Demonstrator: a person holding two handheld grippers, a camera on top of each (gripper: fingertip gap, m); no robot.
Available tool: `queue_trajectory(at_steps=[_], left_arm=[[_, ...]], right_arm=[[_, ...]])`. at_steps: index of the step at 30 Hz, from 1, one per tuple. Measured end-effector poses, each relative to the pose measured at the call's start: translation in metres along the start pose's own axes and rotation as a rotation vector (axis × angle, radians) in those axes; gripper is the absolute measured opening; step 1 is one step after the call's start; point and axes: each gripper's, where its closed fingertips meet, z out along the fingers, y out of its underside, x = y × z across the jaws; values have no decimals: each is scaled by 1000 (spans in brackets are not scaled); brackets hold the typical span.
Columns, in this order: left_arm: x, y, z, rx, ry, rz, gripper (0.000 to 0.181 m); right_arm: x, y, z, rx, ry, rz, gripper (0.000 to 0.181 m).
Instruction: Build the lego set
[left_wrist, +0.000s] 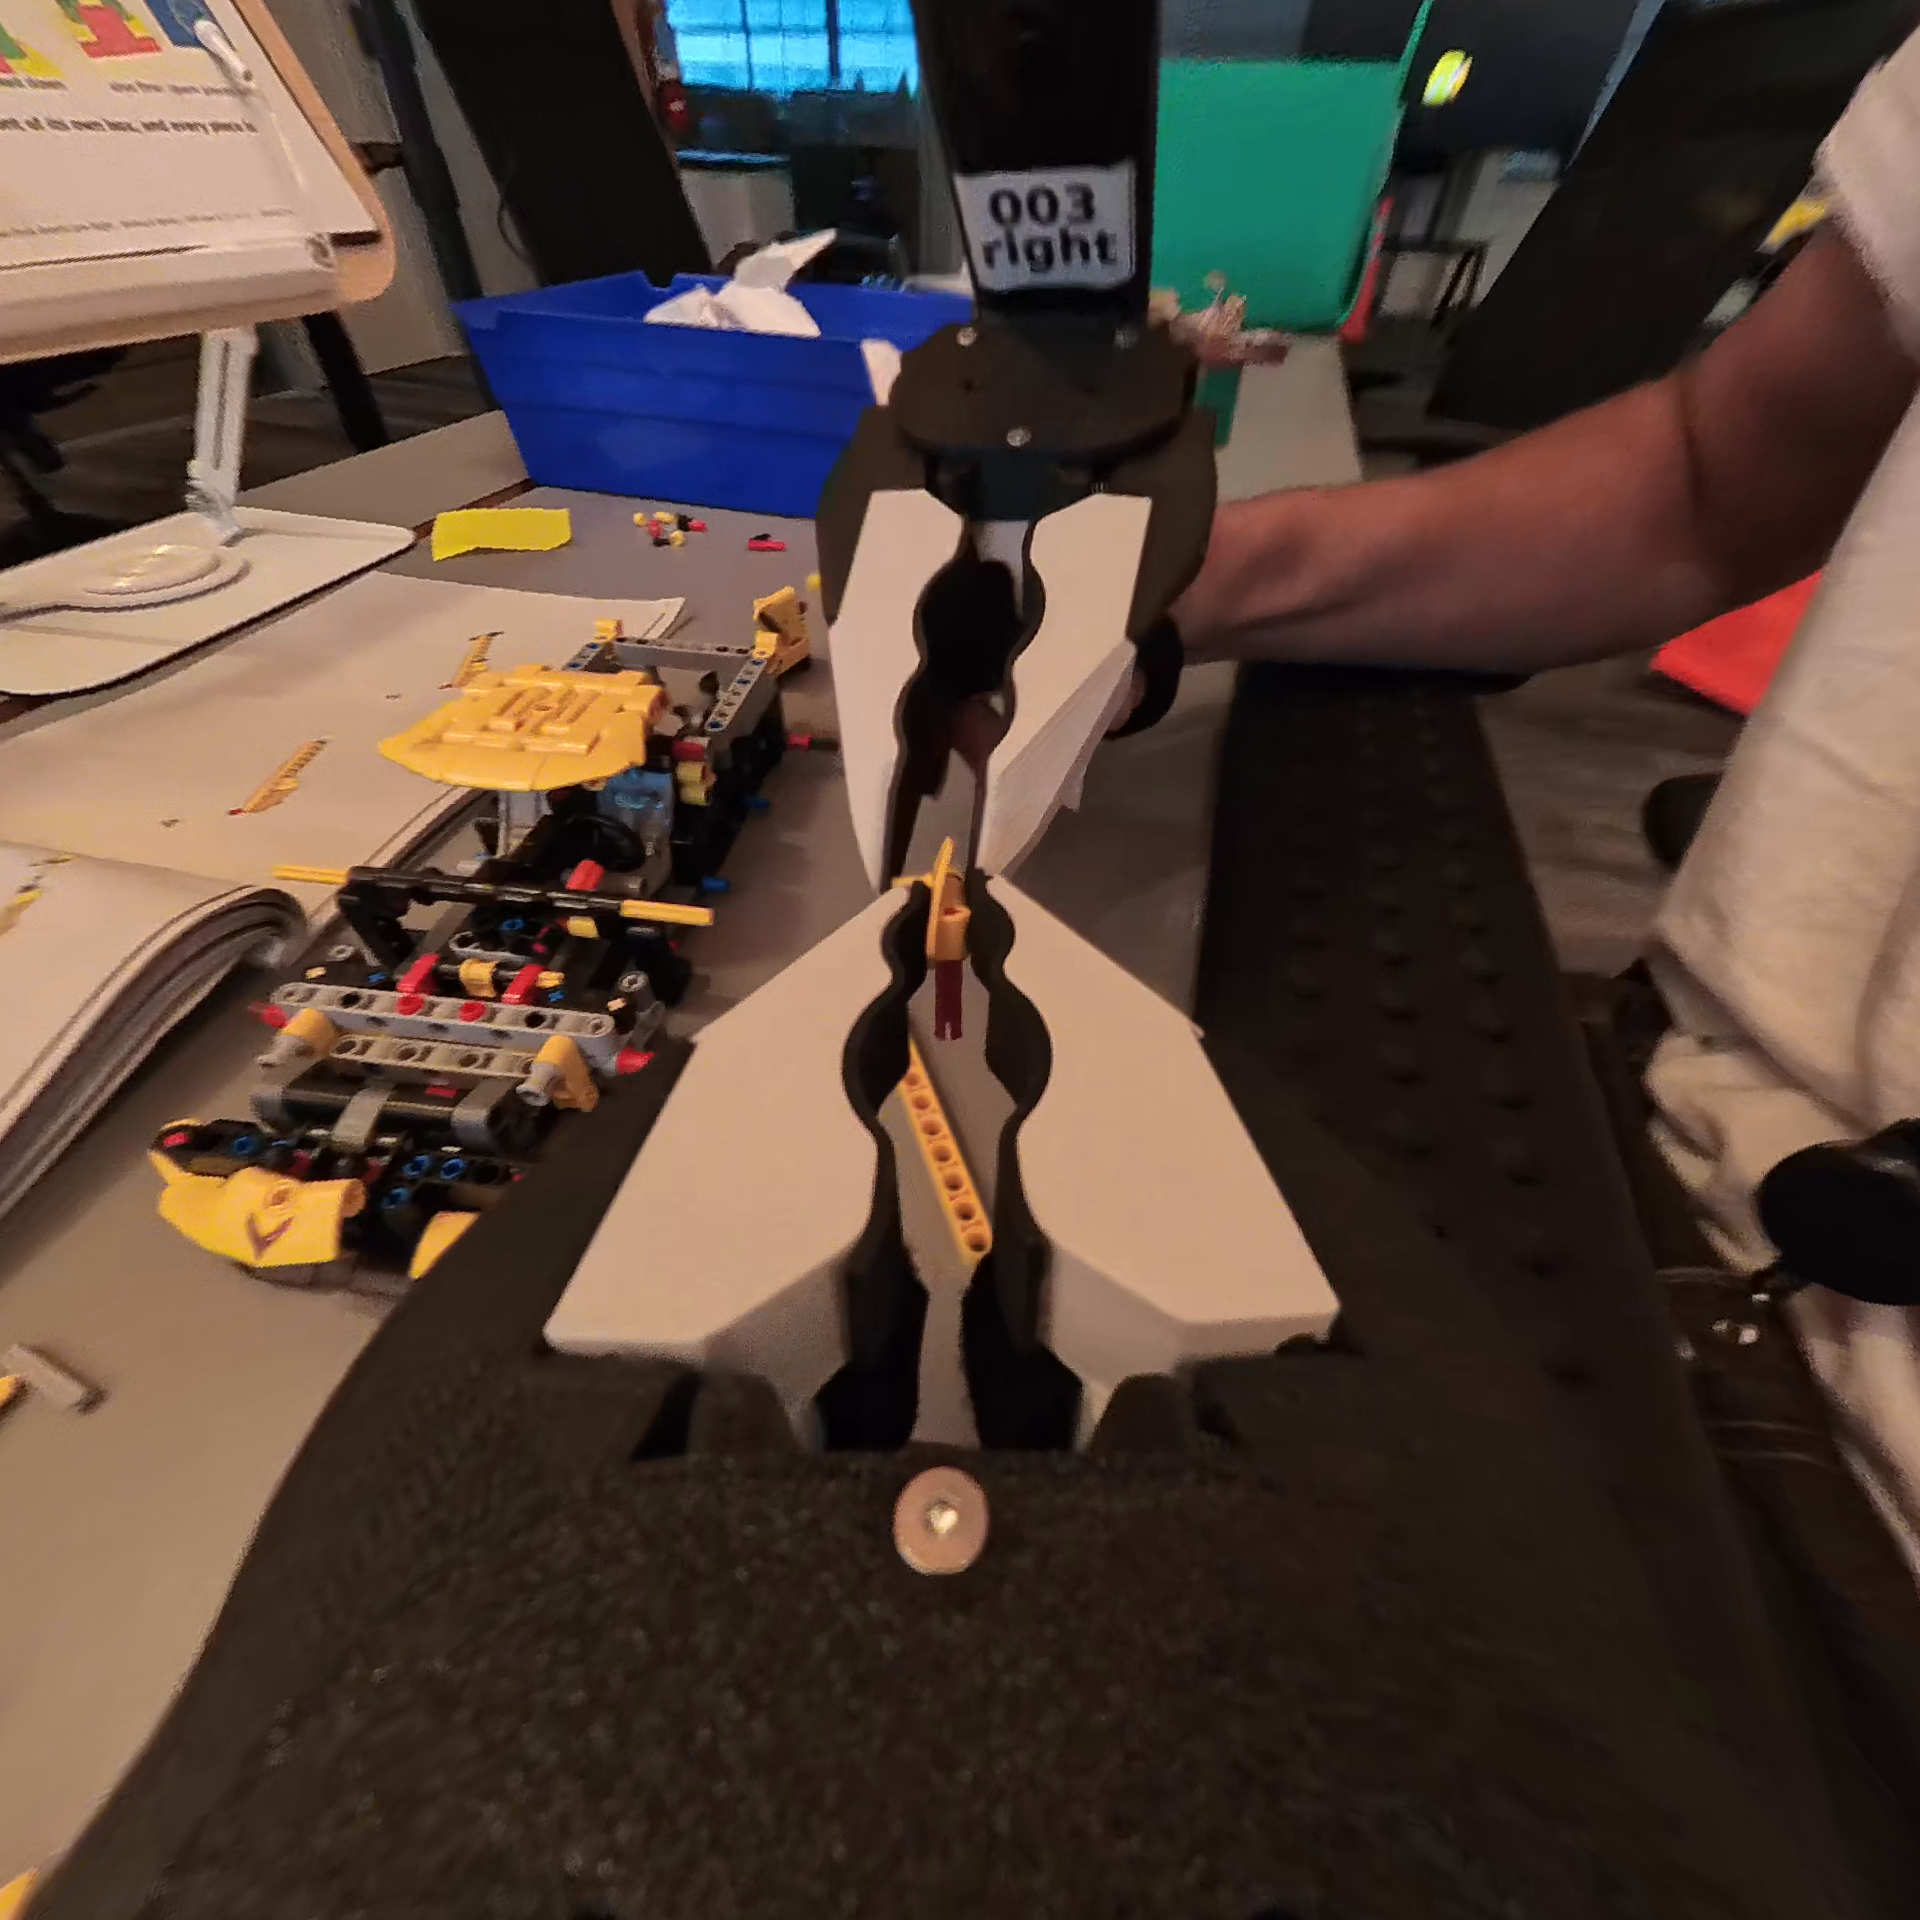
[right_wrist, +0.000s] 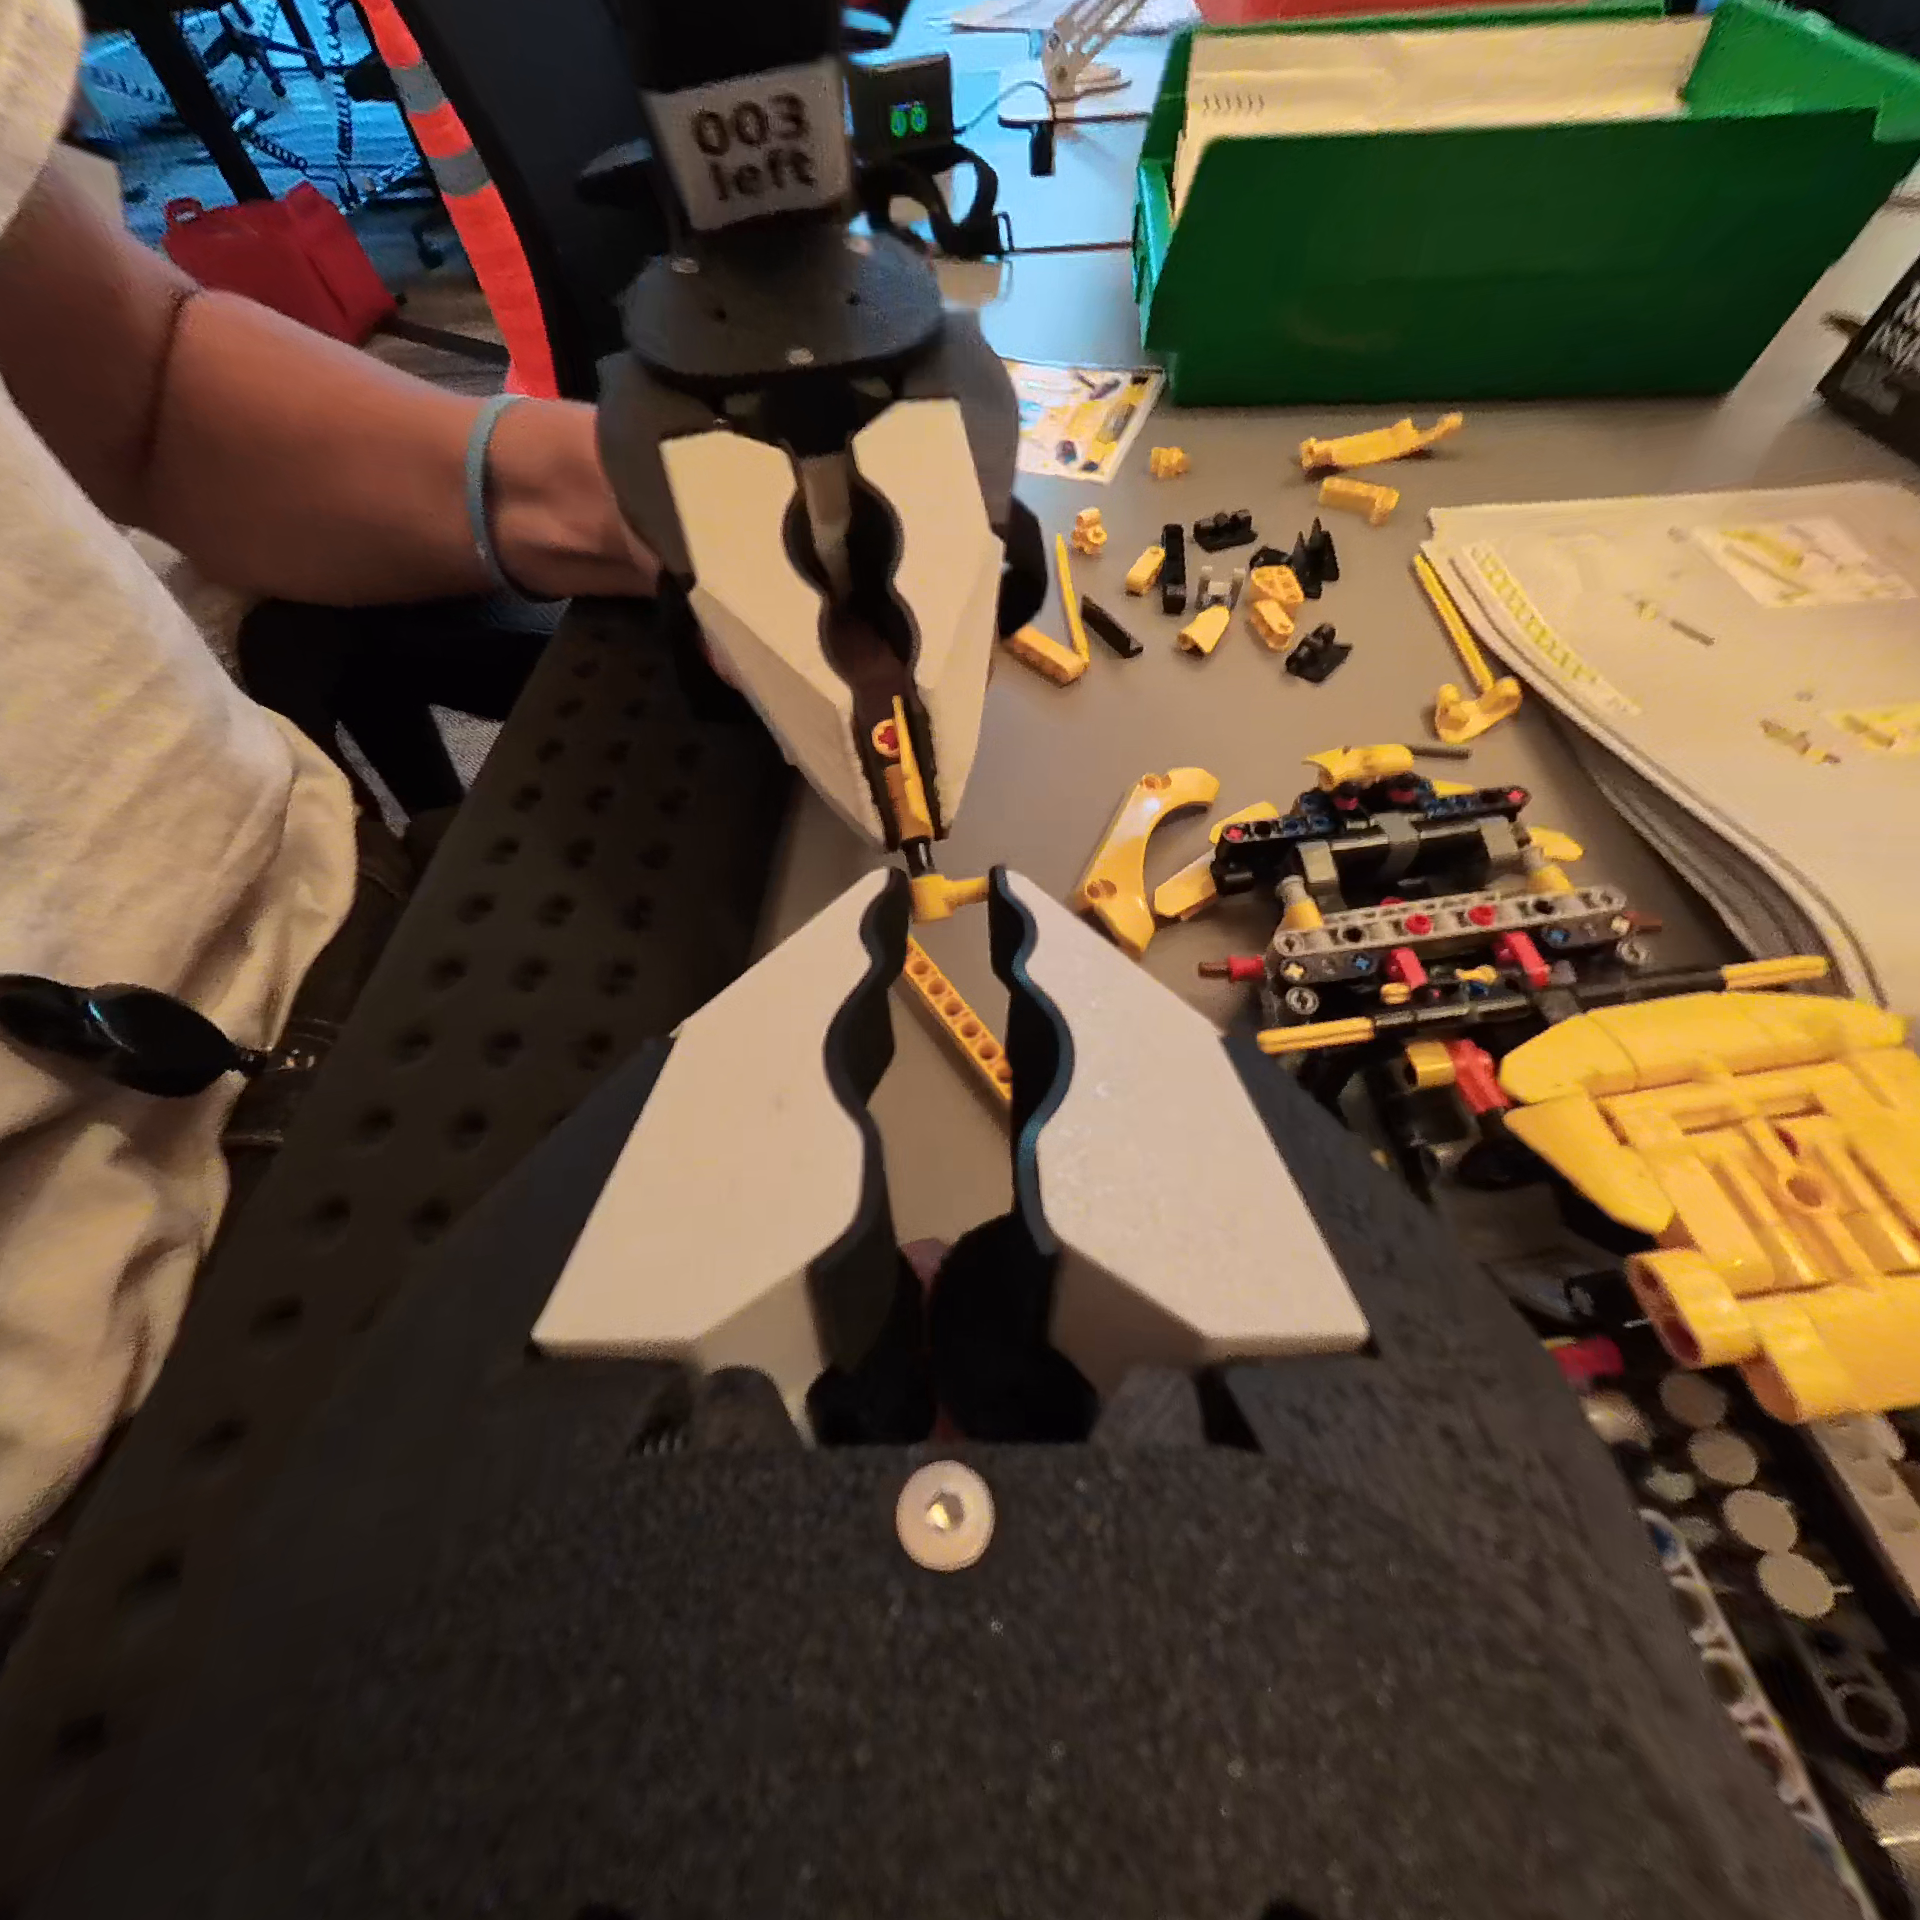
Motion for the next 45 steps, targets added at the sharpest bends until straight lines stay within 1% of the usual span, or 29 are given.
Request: queue_trajectory(at_steps=[2, 4, 5, 7, 8, 10, 13, 15, 16, 17, 19, 21, 22, 24, 26, 30, 32, 37, 45], left_arm=[[-2, 4, 2, -30, -39, 53, 7], [0, -1, 2, -3, -31, 48, 7], [0, 1, 4, -16, -26, 42, 7], [-2, 14, 6, -94, -33, 55, 7], [-1, 18, 7, -119, -30, 56, 7], [0, 20, 7, -124, -19, 49, 7], [0, 21, 8, -128, 0, 15, 7], [0, 21, 8, -128, 5, 8, 7], [-1, 18, 7, -107, 2, -1, 7], [-4, 10, 5, -64, -2, -20, 7], [-9, -15, -6, 90, -7, -69, 7], [-12, -42, -18, 256, -10, -93, 7], [-11, -51, -22, 313, -7, -91, 7], [-11, -61, -26, 368, -25, -75, 7], [-13, -63, -29, 381, -36, -77, 7], [-14, -68, -37, 425, -32, -104, 7], [-14, -69, -38, 438, -22, -120, 7], [-12, -71, -41, 453, 6, -143, 7], [-7, -71, -38, 440, 13, -119, 7]], right_arm=[[2, 5, 2, -6, -11, 53, 15], [-1, 1, 2, 26, -49, 91, 14], [-7, 1, 5, 20, -70, 69, 14], [-6, 14, 12, -70, -24, -19, 14], [-2, 21, 10, -116, 7, -51, 15], [-2, 26, 5, -126, -4, -41, 15], [11, 43, -1, -211, 71, -76, 15], [10, 31, -6, -140, 72, -64, 15], [11, 19, -9, -72, 70, -40, 15], [10, 2, -13, 30, 44, 2, 15], [10, -31, -21, 237, -18, 117, 15], [5, -72, -31, 501, -138, 248, 15], [8, -82, -29, 560, -161, 305, 15], [4, -91, -18, 581, -210, 342, 15], [0, -92, -11, 567, -202, 309, 15], [1, -90, -12, 581, -208, 319, 15], [0, -91, -13, 593, -195, 288, 15], [-1, -95, -14, 610, -164, 222, 15], [-1, -93, -12, 595, -172, 225, 15]])
